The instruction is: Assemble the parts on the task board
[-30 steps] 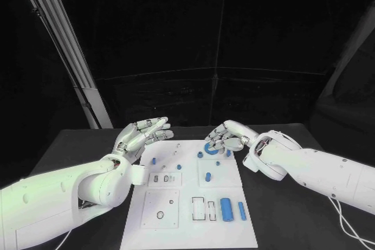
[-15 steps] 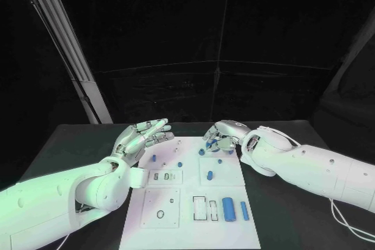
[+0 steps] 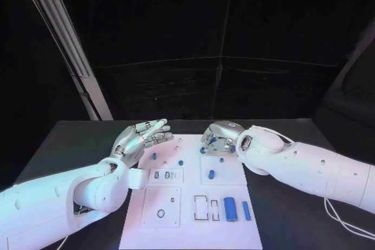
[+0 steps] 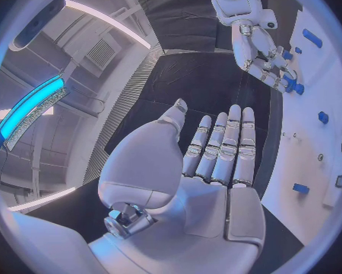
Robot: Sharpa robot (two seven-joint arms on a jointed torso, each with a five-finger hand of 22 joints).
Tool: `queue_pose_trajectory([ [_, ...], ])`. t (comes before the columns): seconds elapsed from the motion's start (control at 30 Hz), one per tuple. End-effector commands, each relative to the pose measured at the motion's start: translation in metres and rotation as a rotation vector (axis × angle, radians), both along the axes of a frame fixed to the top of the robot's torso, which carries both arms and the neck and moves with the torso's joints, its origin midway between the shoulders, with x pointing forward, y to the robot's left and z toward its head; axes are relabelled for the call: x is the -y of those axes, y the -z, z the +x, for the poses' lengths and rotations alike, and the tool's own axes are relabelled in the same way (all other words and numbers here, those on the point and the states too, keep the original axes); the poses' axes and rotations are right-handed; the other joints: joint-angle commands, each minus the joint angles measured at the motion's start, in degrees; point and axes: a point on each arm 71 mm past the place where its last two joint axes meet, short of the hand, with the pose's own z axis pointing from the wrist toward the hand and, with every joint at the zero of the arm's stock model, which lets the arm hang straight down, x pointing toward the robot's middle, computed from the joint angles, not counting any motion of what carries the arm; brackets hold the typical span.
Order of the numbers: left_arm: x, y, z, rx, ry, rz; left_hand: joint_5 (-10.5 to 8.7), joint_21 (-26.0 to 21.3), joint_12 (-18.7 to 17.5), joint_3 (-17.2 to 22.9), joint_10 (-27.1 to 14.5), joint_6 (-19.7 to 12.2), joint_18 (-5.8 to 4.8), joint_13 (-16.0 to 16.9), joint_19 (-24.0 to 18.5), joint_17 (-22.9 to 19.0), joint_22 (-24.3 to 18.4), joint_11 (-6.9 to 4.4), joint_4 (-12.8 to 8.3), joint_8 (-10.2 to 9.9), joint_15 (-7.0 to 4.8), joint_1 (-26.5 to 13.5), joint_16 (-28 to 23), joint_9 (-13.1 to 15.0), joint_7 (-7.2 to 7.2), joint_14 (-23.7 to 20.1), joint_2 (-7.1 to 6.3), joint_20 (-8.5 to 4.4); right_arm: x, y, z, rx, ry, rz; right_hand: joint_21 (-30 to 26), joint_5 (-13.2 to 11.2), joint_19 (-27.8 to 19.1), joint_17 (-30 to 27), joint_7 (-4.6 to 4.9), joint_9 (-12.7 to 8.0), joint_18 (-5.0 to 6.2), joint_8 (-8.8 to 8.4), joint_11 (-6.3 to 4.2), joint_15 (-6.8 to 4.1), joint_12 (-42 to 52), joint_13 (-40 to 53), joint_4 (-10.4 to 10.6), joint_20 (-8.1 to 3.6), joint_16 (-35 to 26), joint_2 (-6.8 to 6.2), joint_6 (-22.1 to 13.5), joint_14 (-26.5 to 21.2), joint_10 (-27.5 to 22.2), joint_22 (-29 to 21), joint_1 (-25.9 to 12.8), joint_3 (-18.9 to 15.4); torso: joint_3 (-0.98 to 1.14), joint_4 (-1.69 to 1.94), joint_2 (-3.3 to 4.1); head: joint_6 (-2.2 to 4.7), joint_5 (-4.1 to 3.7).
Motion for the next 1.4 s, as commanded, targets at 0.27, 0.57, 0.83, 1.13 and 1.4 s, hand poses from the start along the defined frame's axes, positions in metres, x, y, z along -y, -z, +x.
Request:
queue_pose_trajectory([
  [0.27, 0.001, -0.001, 0.001, -0.007, -0.006, -0.01, -0.07, 0.1, 0.3, 0.4, -0.4, 0.4, 0.69, -0.1, 0.7, -0.1, -0.2, 0.09, -0.6, -0.2, -0.01, 0.2, 0.4, -0.1, 3.11, 0.2, 0.9, -0.02, -0.006, 0.001, 0.002, -0.024, -0.004, -0.059, 3.3, -1.9, 1.5, 4.7, -0.15, -0.1, -1.83, -0.05, -0.24, 0.16, -0.2, -0.2, -0.1, 0.07, 5.2, 1.19, 1.1, 0.5, 0.3, 4.7, 0.3, 2.3, -0.05, 0.25, 0.32, -0.68, -0.04],
  [0.57, 0.002, 0.0, 0.001, -0.013, -0.006, -0.013, -0.08, 0.1, 0.3, 0.4, -0.4, 0.4, 0.69, -0.1, 0.7, -0.1, -0.2, 0.1, -0.6, -0.2, -0.01, 0.2, 0.4, -0.1, 3.13, 0.2, 1.0, -0.03, -0.01, 0.001, 0.002, -0.033, -0.01, -0.069, 4.2, -2.4, 1.8, 6.0, -0.15, -0.1, -2.01, -0.11, -0.21, 0.22, -0.2, -0.2, -0.1, 0.15, 6.7, 0.91, 1.1, 0.3, 0.3, 5.9, -0.1, 2.8, -0.01, 0.21, 0.36, -1.1, 0.2],
  [0.83, 0.001, 0.0, 0.001, -0.016, -0.006, -0.012, -0.08, 0.1, 0.3, 0.6, -0.5, 0.4, 0.69, -0.1, 0.9, -0.2, -0.2, 0.12, -0.6, -0.3, -0.03, 0.1, 0.5, -0.1, 3.16, 0.3, 1.32, -0.04, -0.01, 0.003, 0.003, -0.048, -0.008, -0.085, 5.2, -2.4, 2.4, 7.5, -0.17, -0.1, -2.28, -0.09, -0.25, 0.23, -0.2, -0.1, -0.1, 0.19, 8.4, 0.83, 1.1, 0.4, 0.5, 7.6, -0.2, 3.4, 0.02, 0.15, 0.43, -1.36, 0.29],
  [1.13, -0.001, 0.0, 0.003, -0.021, -0.009, -0.012, -0.08, 0.1, 0.3, 0.7, -0.5, 0.3, 0.69, -0.1, 0.9, -0.2, -0.2, 0.13, -0.6, -0.3, -0.04, 0.2, 0.6, -0.1, 3.18, 0.4, 1.46, -0.05, -0.012, 0.005, 0.005, -0.047, -0.006, -0.118, 6.2, -2.4, 2.8, 9.0, -0.29, -0.1, -2.52, -0.03, -0.34, 0.2, -0.1, -0.1, -0.1, 0.21, 10.1, 0.9, 1.4, 0.3, 0.9, 9.2, -0.2, 4.4, 0.14, 0.16, 0.45, -1.39, 0.3],
  [1.4, -0.003, 0.001, 0.004, -0.028, -0.011, -0.014, -0.06, 0.1, 0.3, 1.1, -0.9, 0.1, 0.67, -0.1, 1.1, -0.2, -0.4, 0.2, -1.0, -0.5, -0.02, 0.4, 0.6, -0.1, 3.25, 0.4, 1.79, -0.07, -0.016, 0.006, 0.005, -0.04, -0.019, -0.146, 6.7, -2.4, 2.9, 9.3, -0.37, -0.1, -2.59, -0.03, -0.44, 0.15, -0.1, -0.1, -0.1, 0.19, 10.9, 0.96, 1.6, 0.0, 1.2, 9.8, 0.0, 5.5, 0.12, 0.21, 0.46, -1.51, 0.15],
])
